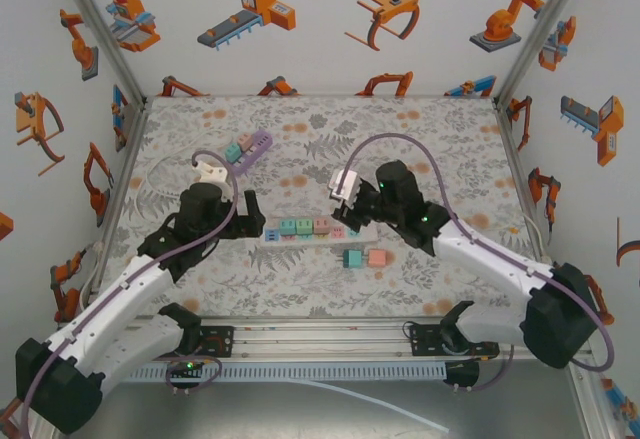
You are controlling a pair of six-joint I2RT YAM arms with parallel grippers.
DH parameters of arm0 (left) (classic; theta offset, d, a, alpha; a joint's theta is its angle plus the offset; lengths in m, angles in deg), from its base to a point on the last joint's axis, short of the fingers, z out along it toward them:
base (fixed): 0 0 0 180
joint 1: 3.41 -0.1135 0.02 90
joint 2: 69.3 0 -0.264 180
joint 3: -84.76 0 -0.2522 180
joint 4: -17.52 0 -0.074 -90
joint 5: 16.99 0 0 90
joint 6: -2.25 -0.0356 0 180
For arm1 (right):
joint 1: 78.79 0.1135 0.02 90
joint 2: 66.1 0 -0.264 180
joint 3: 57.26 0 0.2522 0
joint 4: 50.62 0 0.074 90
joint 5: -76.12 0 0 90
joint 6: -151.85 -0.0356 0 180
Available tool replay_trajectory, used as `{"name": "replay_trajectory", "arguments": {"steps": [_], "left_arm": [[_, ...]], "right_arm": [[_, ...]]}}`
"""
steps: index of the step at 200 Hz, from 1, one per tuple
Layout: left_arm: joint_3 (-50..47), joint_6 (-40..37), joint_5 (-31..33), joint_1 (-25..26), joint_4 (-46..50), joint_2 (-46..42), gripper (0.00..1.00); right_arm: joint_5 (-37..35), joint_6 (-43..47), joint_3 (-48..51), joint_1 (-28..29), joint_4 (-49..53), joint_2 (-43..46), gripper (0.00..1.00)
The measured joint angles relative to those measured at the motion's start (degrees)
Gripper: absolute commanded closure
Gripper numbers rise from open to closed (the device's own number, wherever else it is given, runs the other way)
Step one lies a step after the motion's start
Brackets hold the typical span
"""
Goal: Pull the plug off the socket
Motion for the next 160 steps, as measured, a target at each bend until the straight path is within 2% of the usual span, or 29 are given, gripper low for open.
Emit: {"name": "replay_trajectory", "arguments": {"steps": [37,88,160], "left_arm": [[-0.81,1.97,-1.03,-2.69,-0.37,2.82,0.04],[-0.81,2.78,-2.29,-3.65,-2.67,8.59,0.06],[-0.81,2.99,-5.29,-3.85,-6.40,18.73,0.12]], "right_arm": [[7.52,9.62,-9.20,0.00,9.70,-10.32,0.46],[10.78,16.17,-13.16,0.00,14.19,-19.65,0.46],[11.39,18.08,-14.38,0.00,15.87,-25.66,0.62]]}}
